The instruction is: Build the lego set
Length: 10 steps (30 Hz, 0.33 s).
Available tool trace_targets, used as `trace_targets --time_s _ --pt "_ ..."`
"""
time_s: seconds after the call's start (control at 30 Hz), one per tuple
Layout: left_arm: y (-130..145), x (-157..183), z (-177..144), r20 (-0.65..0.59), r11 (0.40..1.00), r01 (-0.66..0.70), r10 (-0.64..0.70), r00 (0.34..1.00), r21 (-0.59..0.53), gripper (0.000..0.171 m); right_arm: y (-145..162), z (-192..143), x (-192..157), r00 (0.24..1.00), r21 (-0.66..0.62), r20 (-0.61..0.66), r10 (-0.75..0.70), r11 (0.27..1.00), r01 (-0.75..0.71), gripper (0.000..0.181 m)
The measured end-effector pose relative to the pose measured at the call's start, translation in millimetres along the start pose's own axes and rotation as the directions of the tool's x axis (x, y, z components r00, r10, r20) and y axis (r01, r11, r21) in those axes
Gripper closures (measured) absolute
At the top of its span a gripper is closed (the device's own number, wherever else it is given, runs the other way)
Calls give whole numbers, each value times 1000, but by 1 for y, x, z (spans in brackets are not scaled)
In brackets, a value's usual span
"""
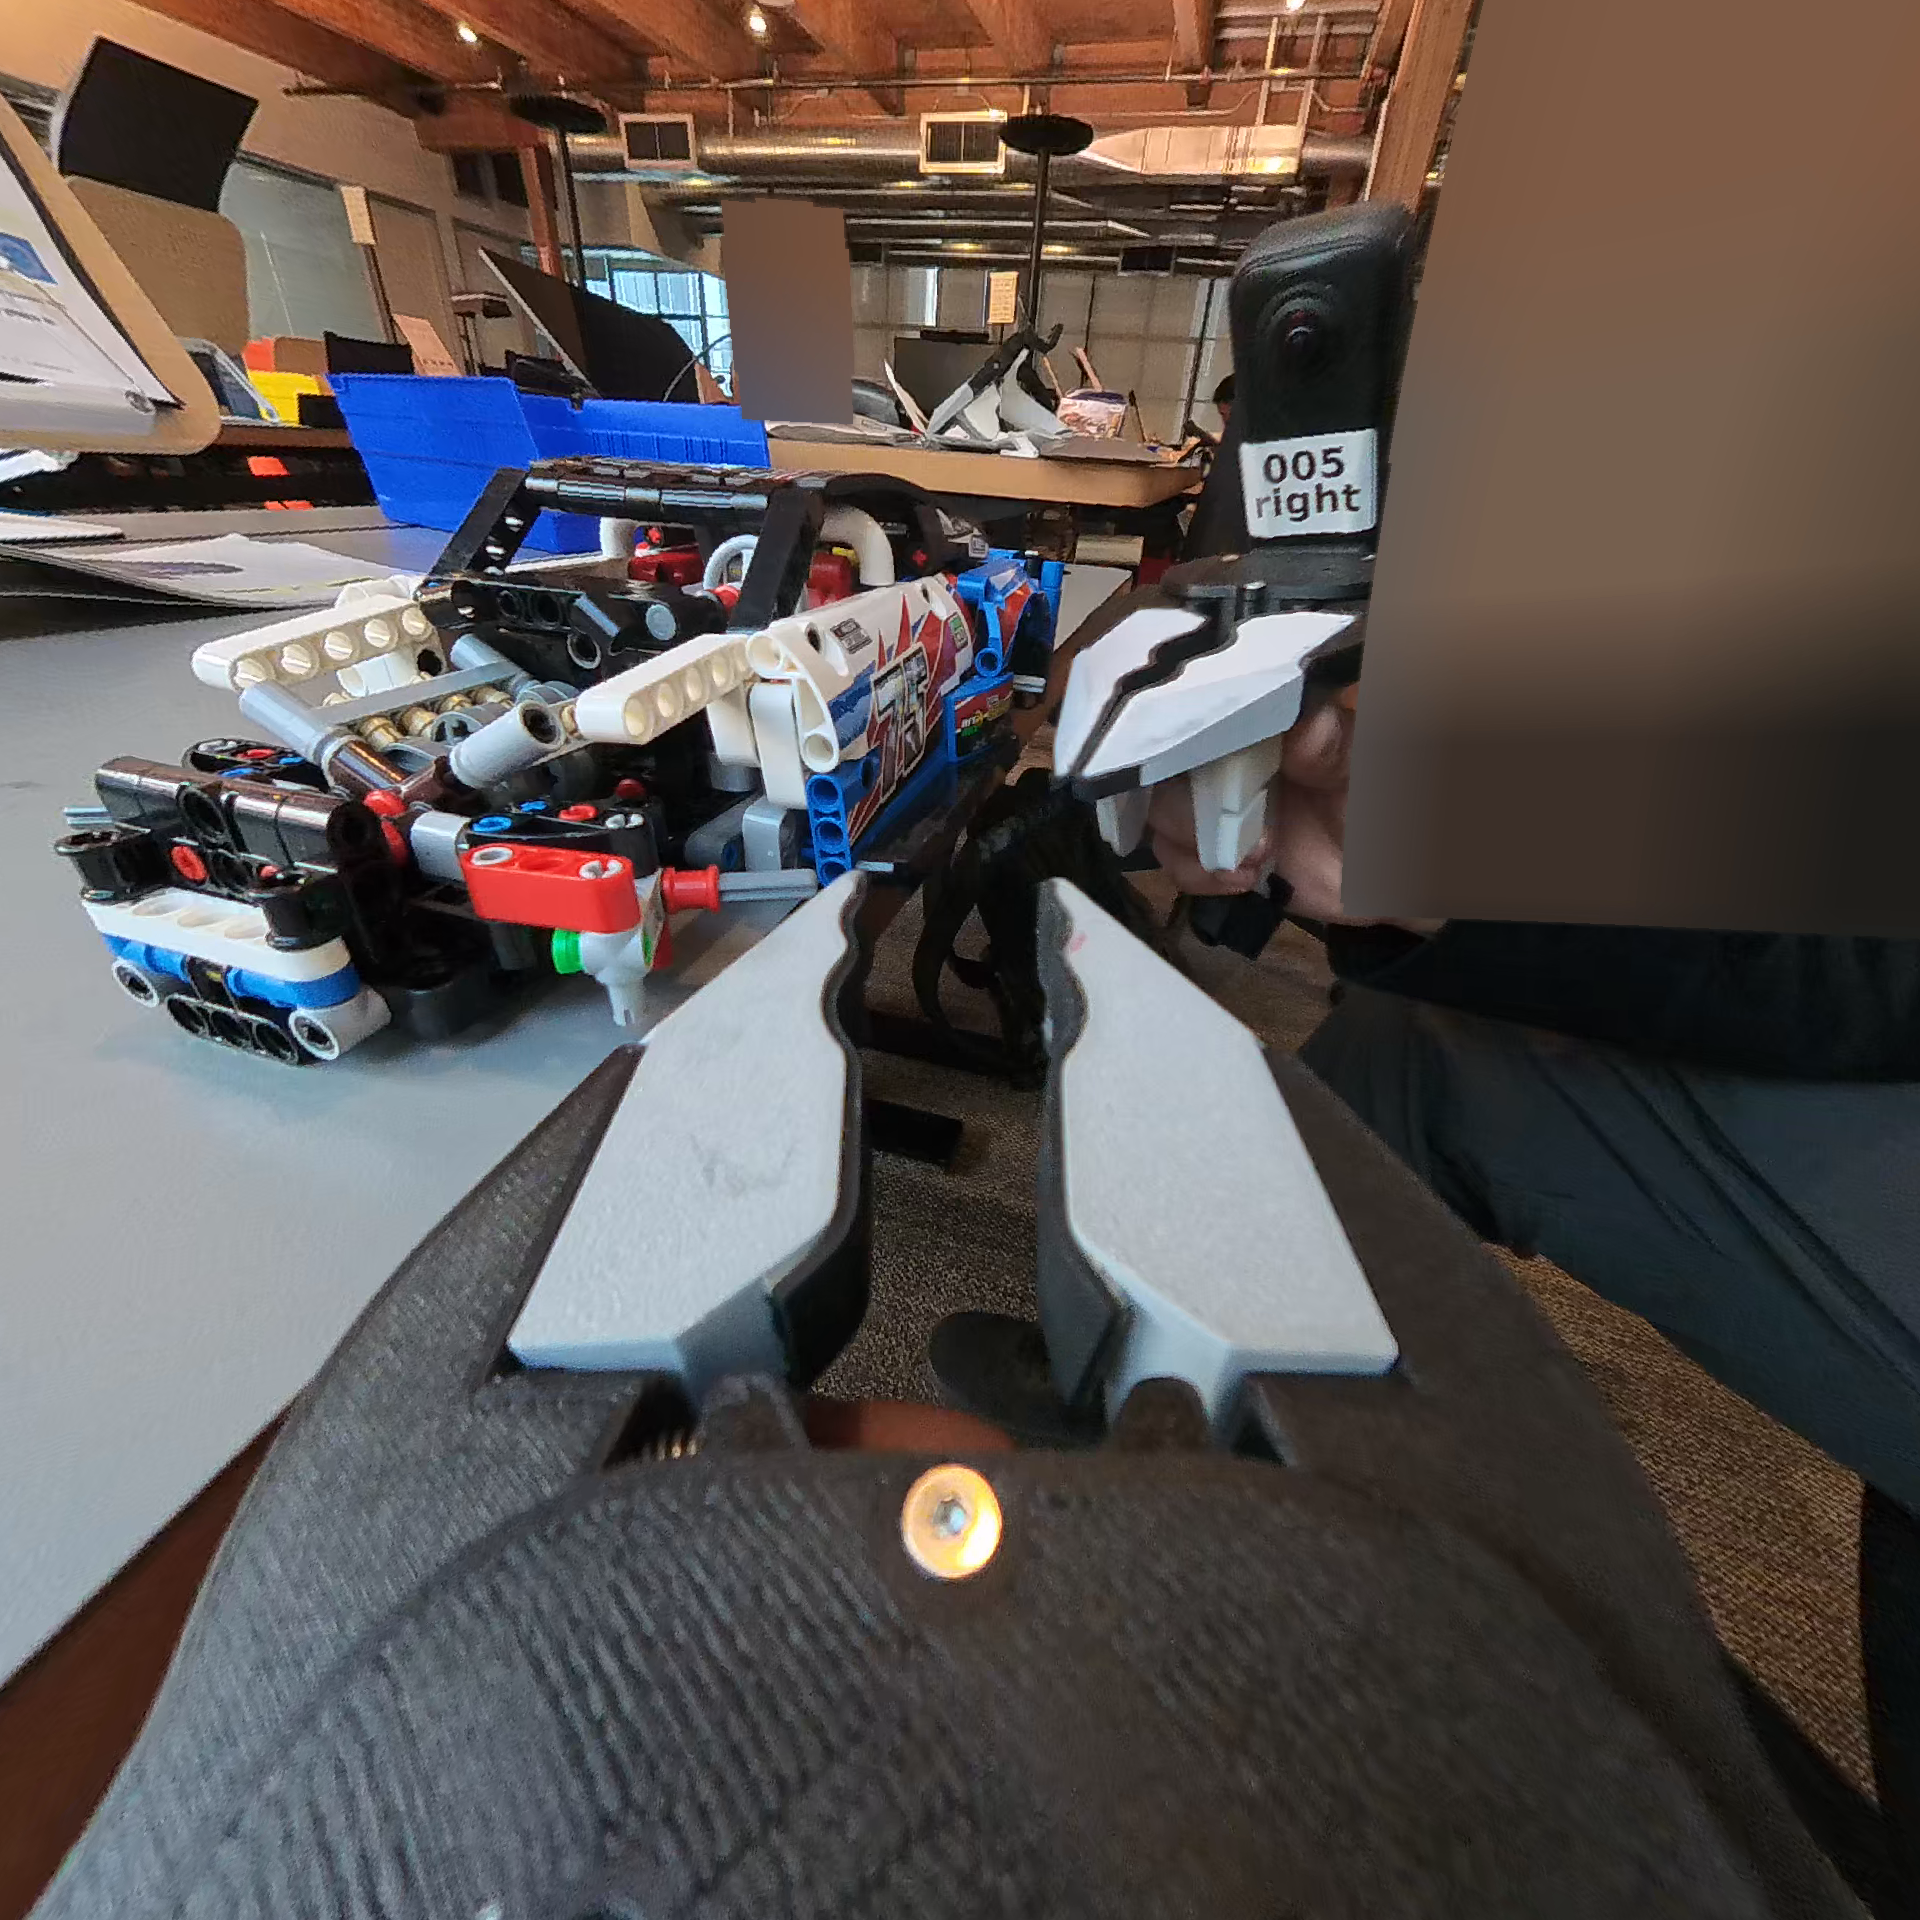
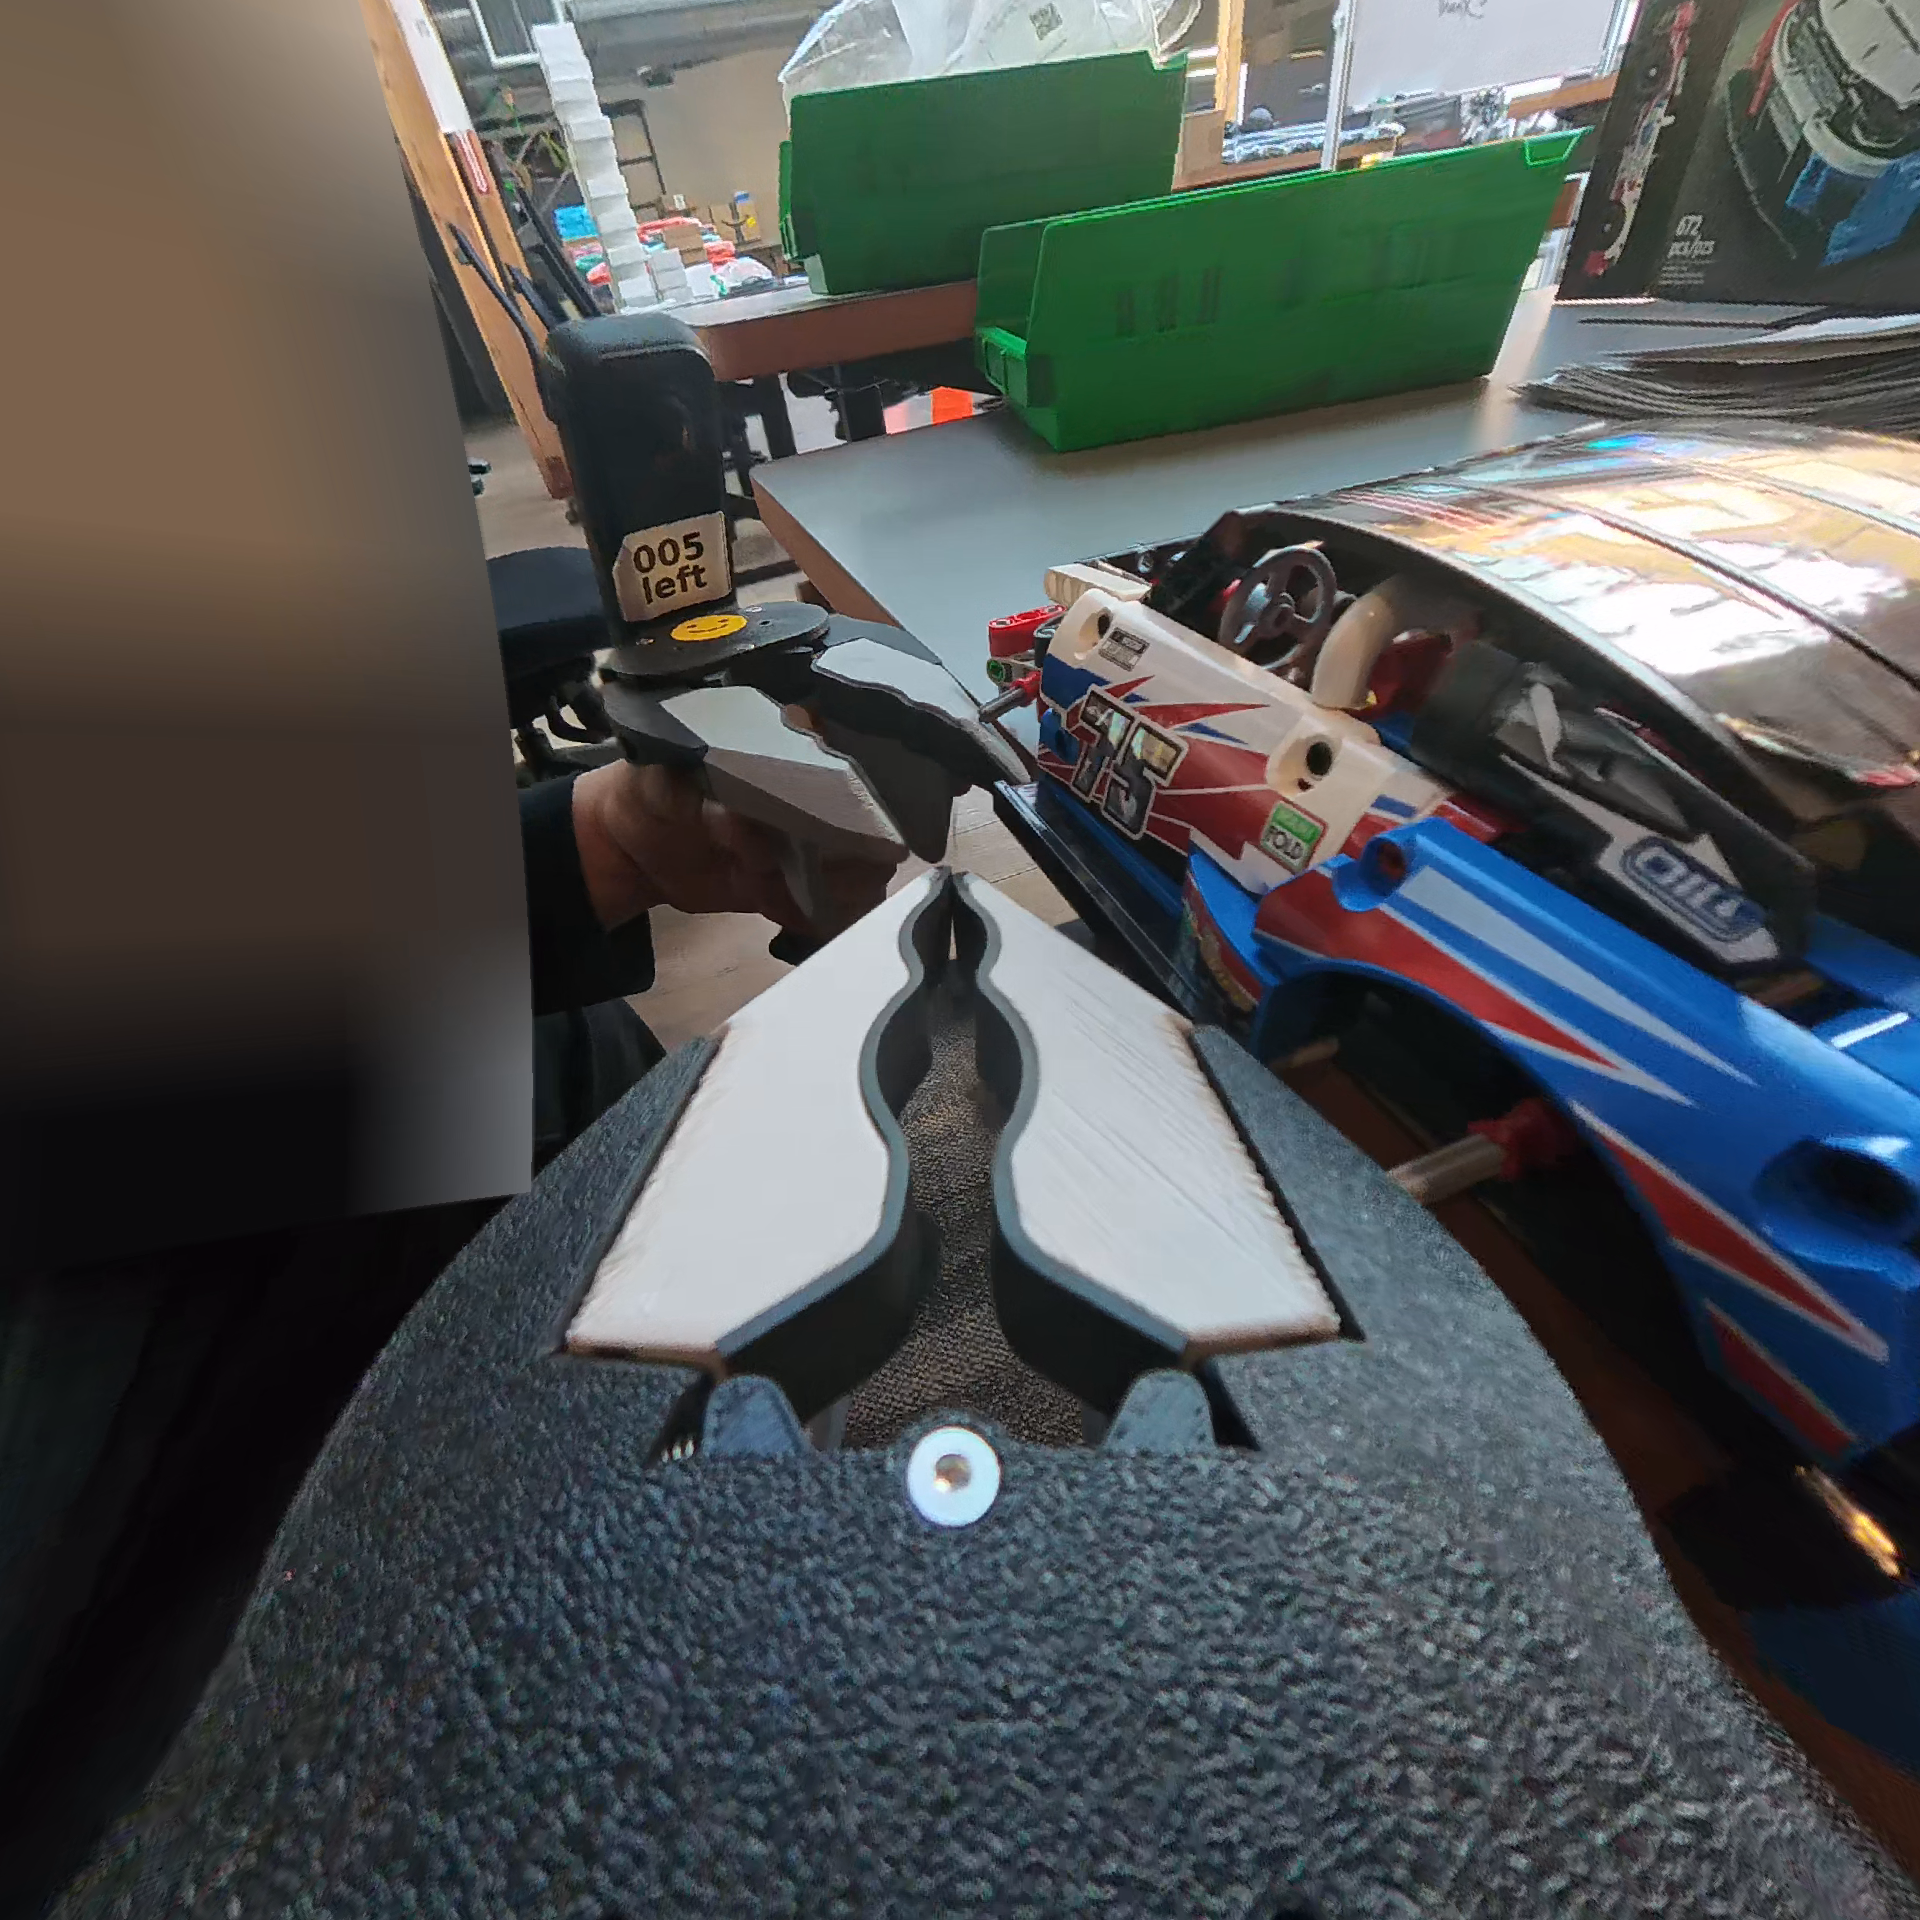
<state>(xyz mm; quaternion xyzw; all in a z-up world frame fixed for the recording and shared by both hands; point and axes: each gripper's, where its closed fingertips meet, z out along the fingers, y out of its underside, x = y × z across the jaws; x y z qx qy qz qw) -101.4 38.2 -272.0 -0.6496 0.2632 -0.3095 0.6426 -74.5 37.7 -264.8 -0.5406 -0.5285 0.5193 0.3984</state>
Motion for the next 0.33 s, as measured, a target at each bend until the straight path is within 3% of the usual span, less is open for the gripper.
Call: trace_targets --time_s 0.33 --pt "8 -3 -4 32 1000 -4 5 999 -27 150 1 1 -1 1000 0 4 -9 1000 9 181"
